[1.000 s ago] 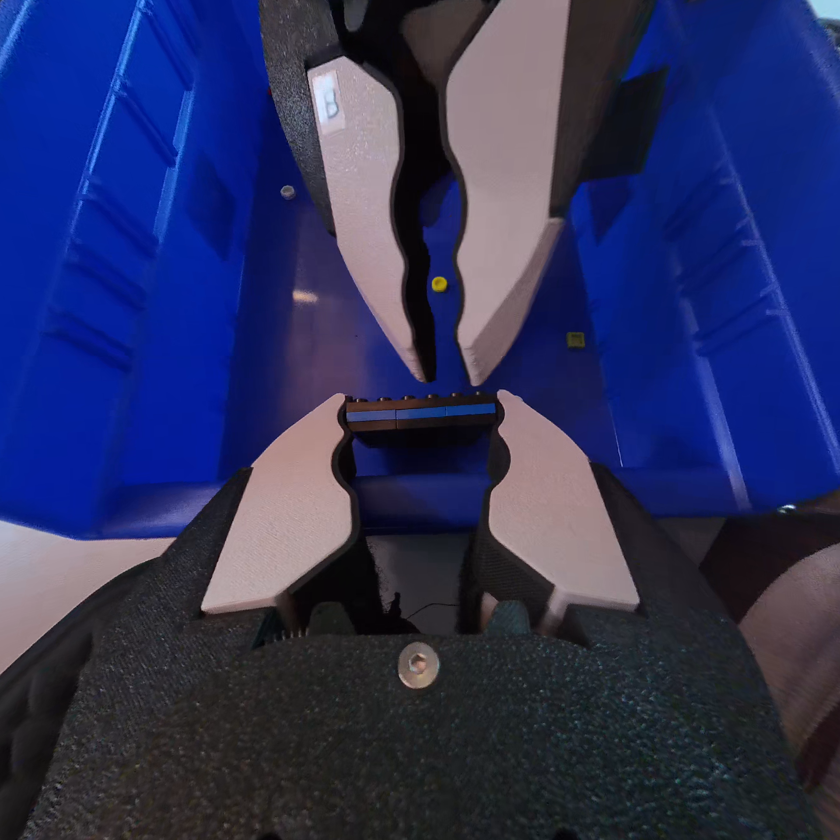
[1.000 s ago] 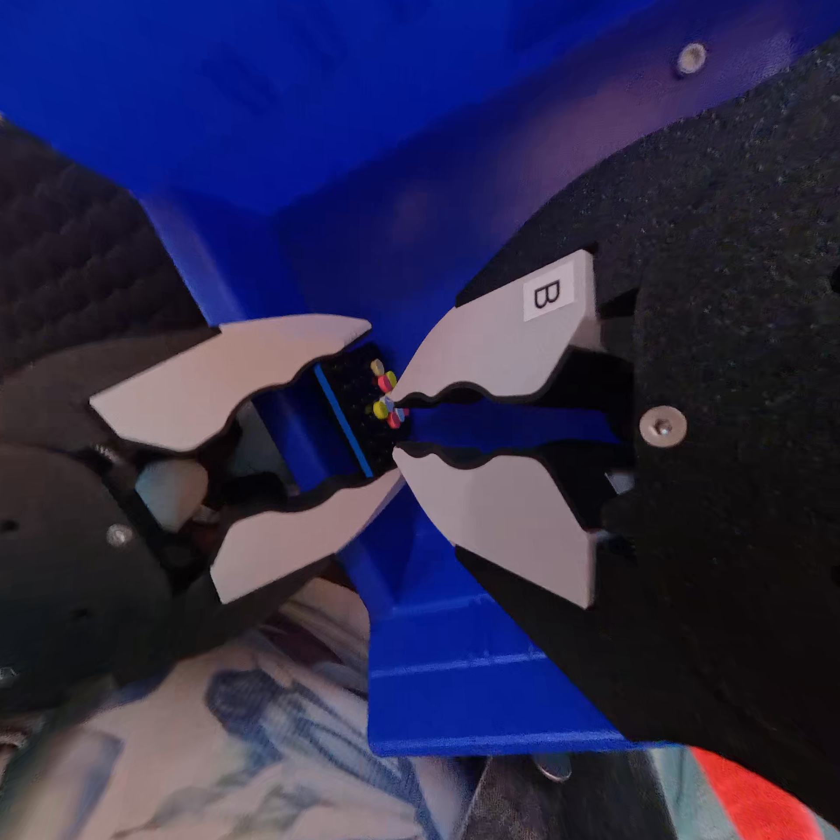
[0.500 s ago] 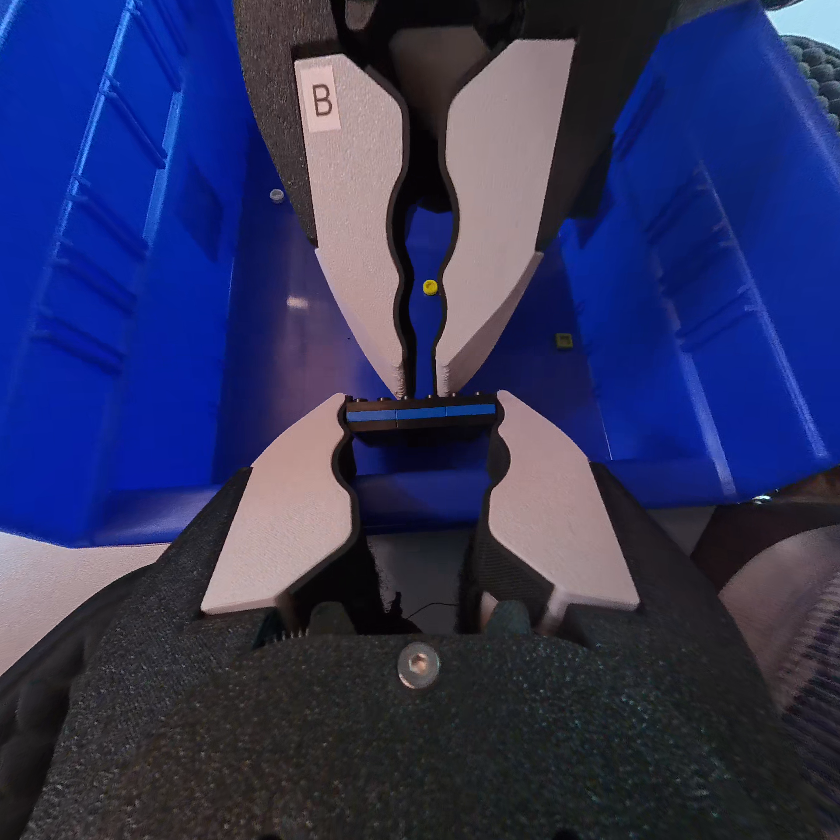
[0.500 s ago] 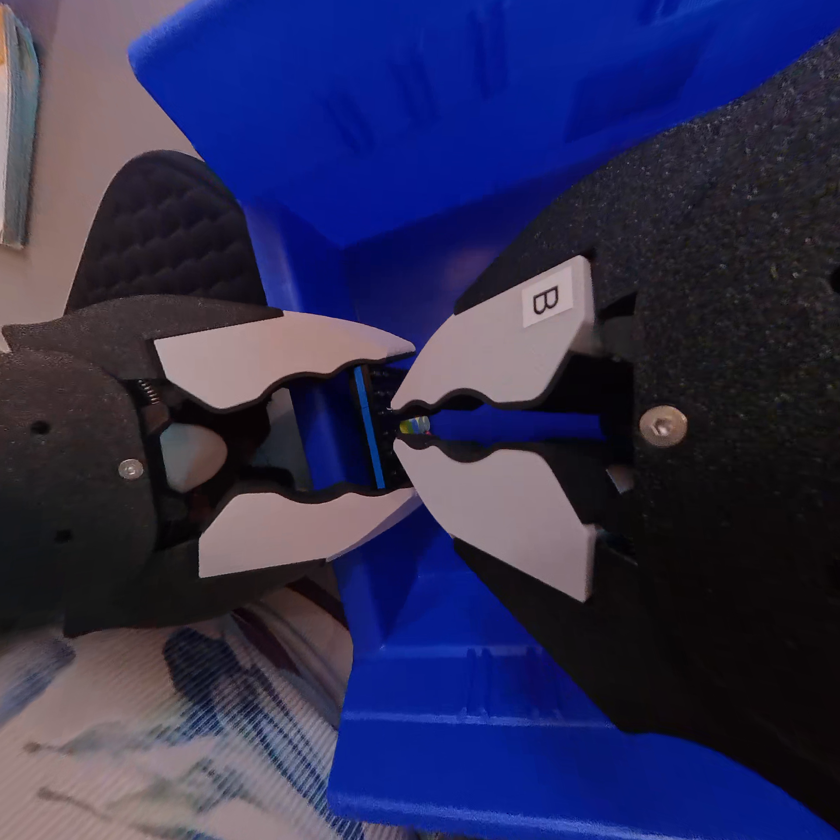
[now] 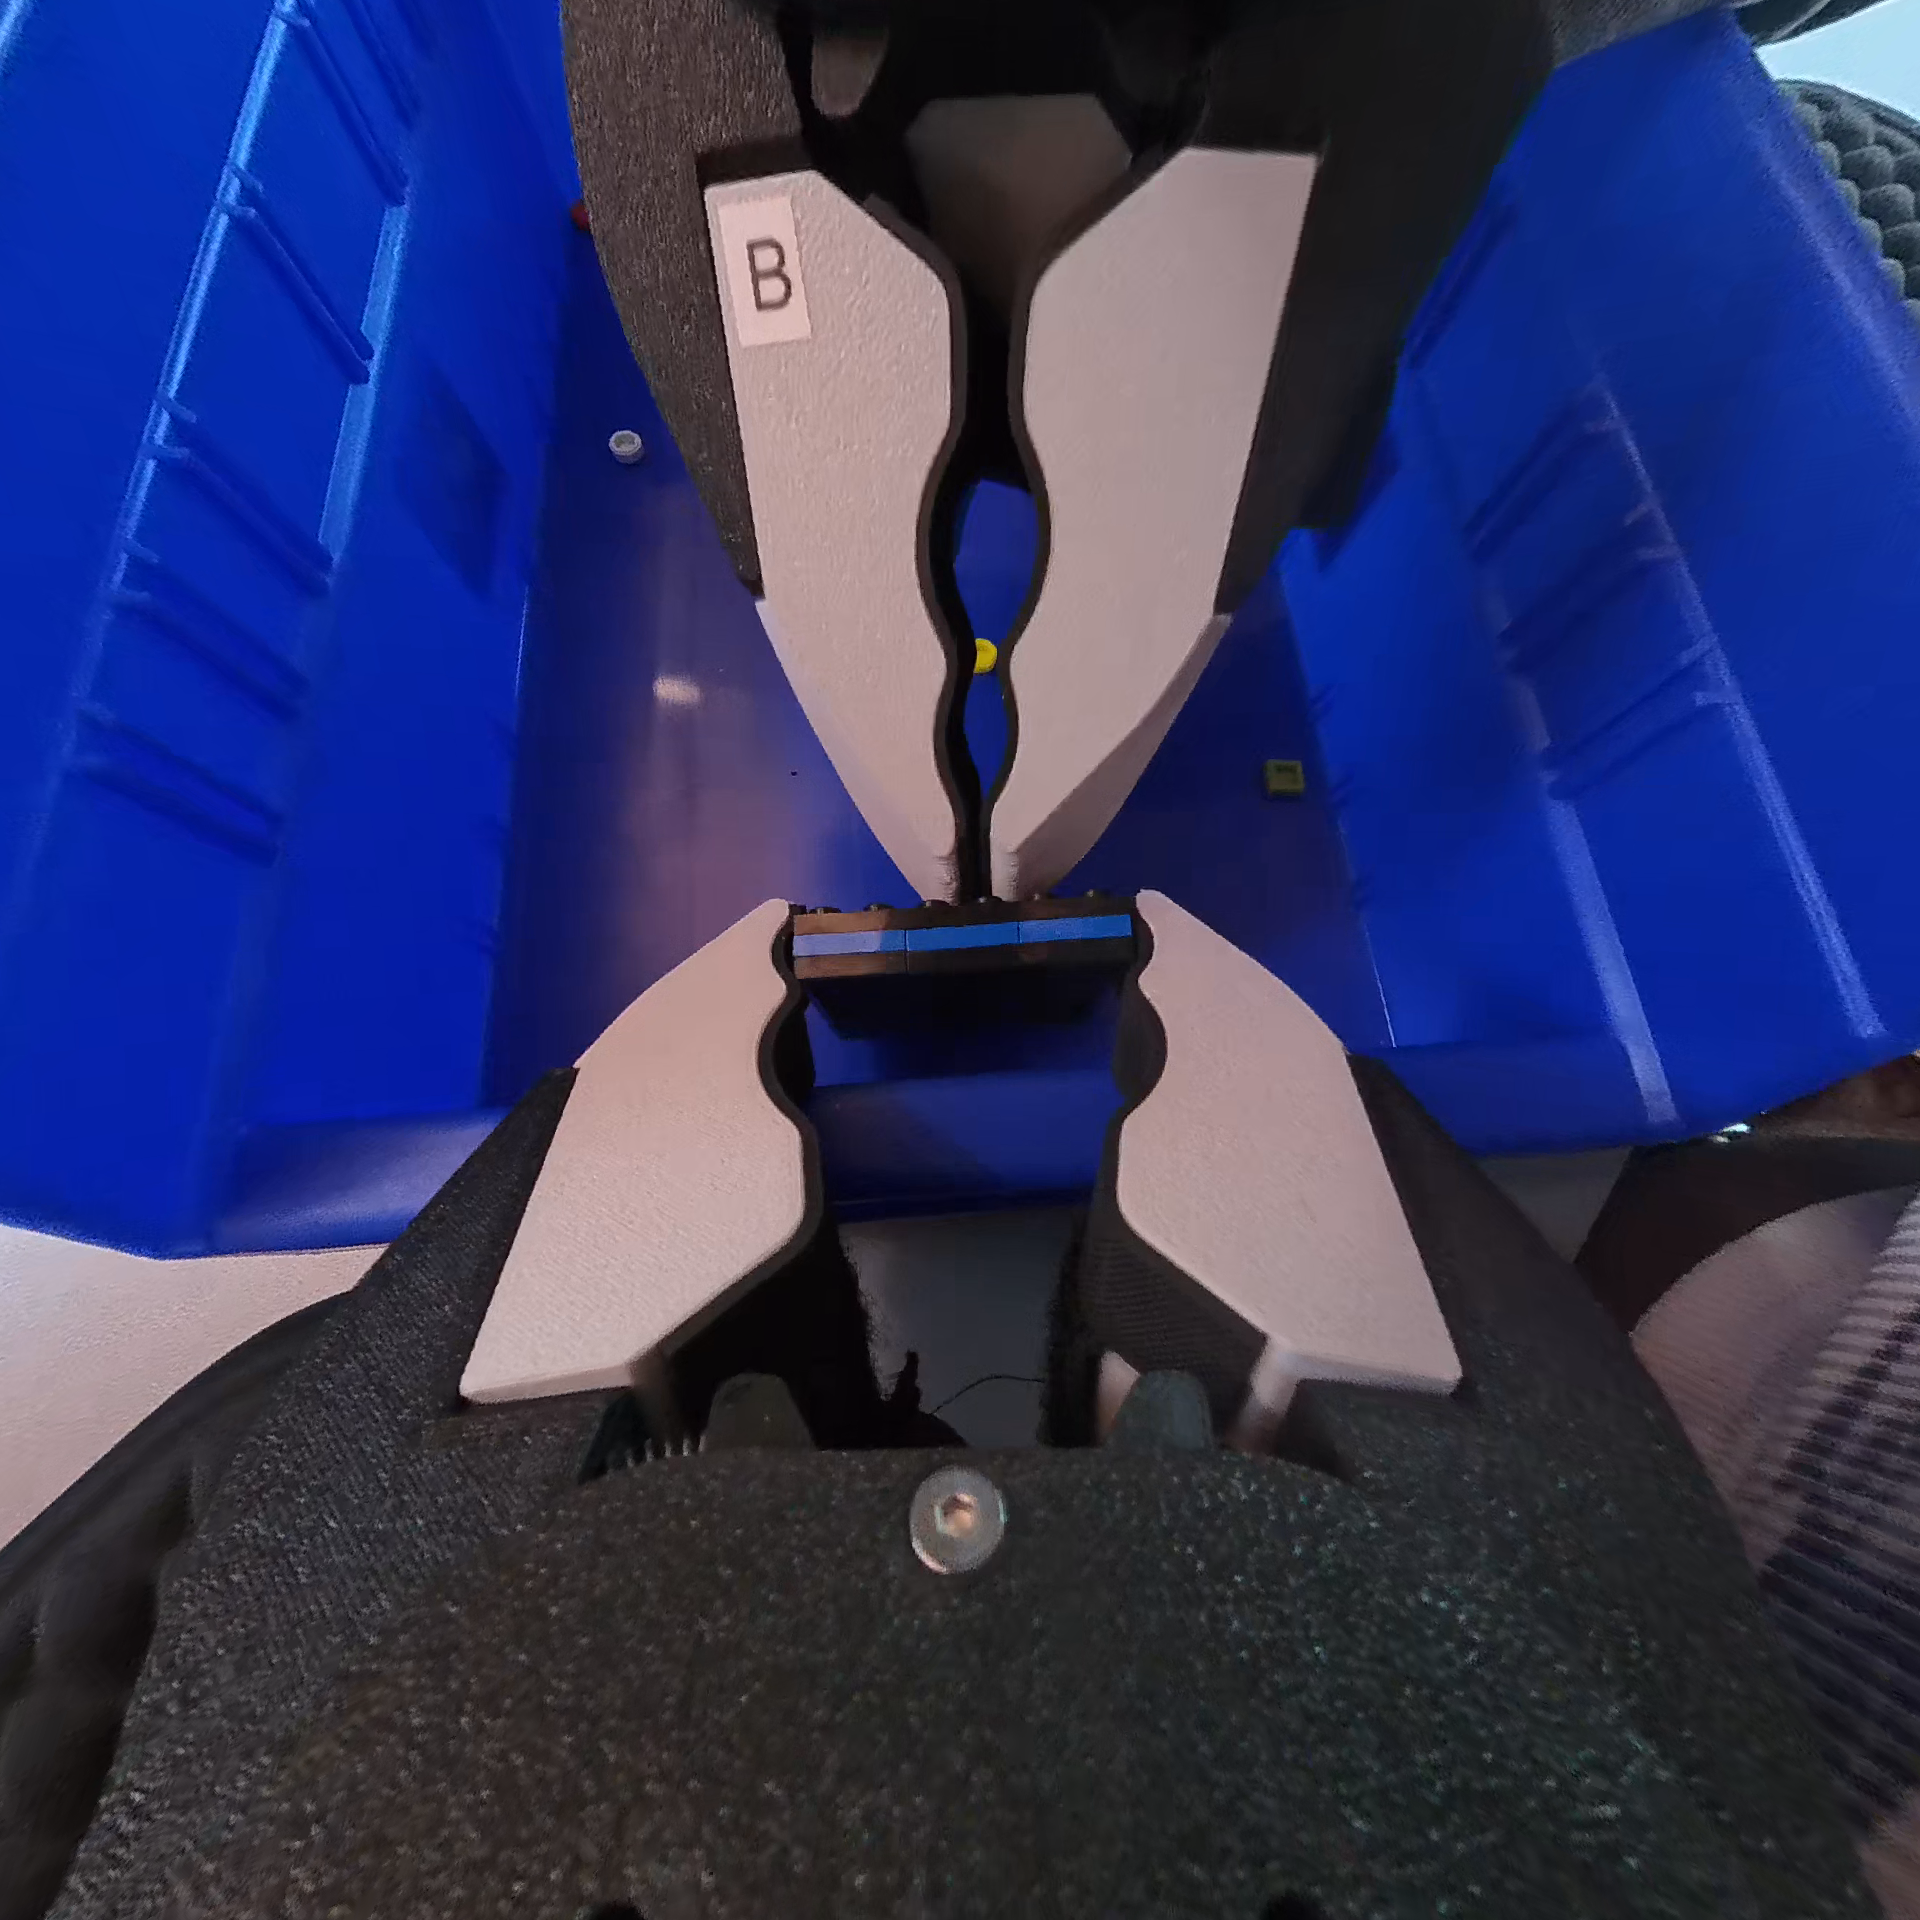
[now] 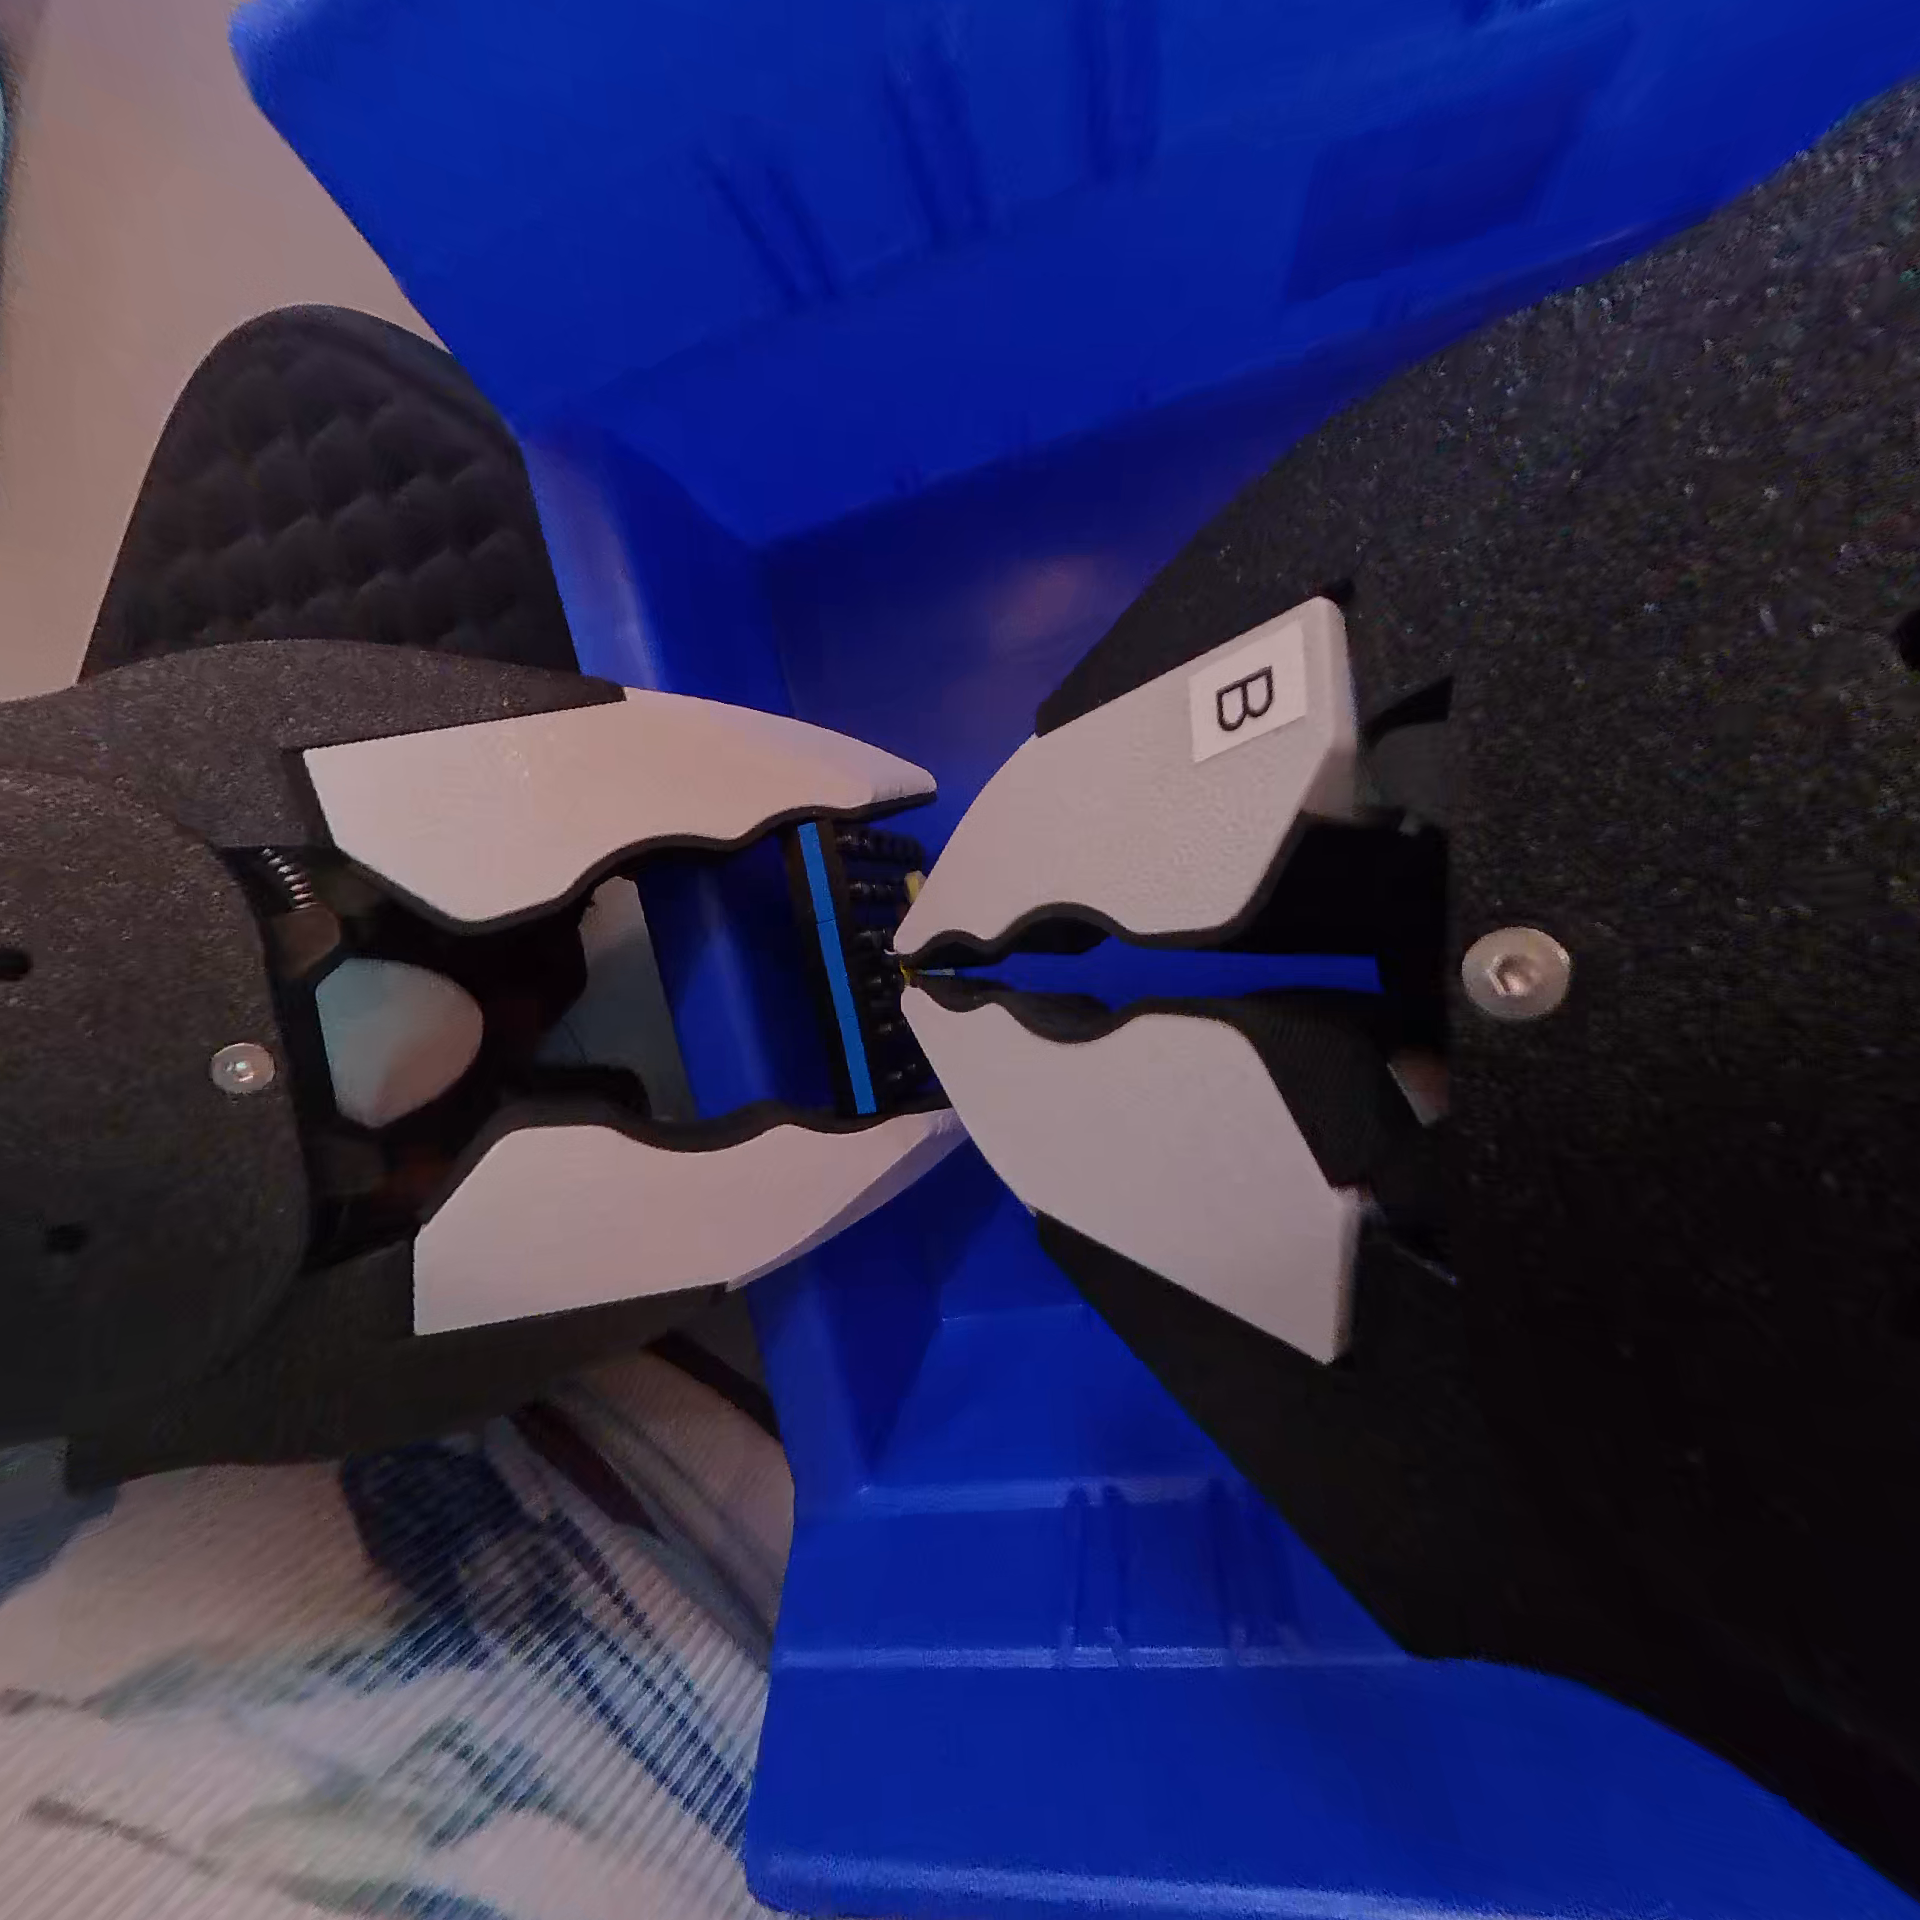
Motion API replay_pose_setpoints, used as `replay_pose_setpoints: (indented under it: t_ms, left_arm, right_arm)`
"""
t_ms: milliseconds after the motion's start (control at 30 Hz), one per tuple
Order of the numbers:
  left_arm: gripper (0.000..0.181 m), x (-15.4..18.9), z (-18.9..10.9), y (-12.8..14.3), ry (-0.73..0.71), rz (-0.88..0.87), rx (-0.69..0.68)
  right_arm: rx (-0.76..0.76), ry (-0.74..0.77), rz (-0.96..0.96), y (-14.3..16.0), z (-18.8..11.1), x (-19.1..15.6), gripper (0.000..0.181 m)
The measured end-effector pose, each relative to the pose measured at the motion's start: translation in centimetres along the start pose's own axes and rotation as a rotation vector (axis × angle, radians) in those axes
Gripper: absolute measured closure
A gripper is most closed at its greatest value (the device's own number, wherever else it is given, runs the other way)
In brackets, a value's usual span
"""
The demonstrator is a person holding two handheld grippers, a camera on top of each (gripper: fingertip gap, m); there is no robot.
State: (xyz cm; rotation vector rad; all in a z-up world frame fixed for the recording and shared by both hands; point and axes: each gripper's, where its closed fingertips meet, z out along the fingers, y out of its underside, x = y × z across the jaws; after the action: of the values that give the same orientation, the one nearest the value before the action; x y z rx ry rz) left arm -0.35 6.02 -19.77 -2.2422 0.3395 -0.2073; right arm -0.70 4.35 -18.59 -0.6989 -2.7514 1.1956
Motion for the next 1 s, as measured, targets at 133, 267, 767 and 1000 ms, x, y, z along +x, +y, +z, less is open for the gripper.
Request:
replay_pose_setpoints:
  t_ms: [133, 267, 767, 1000]
  left_arm:
    - [0.125, 0.0, 0.0, 0.0, 0.002, 0.003, -0.004]
    - [0.125, 0.0, 0.0, 0.0, 0.002, 0.003, 0.001]
    - [0.095, -0.1, -0.2, -0.1, -0.001, 0.018, -0.011]
    - [0.084, -0.2, -2.2, -1.4, -0.01, 0.201, 0.077]
  right_arm:
    - [-0.027, 0.013, -0.01, 0.3, 0.3, 0.0, 0.181]
    - [-0.028, -0.025, 0.122, 0.6, 0.0, 0.0, 0.181]
    - [0.04, -0.058, 0.539, -1.0, 0.0, -1.8, 0.171]
    - [0.148, 0.031, 0.549, -1.9, -2.9, -0.6, 0.169]
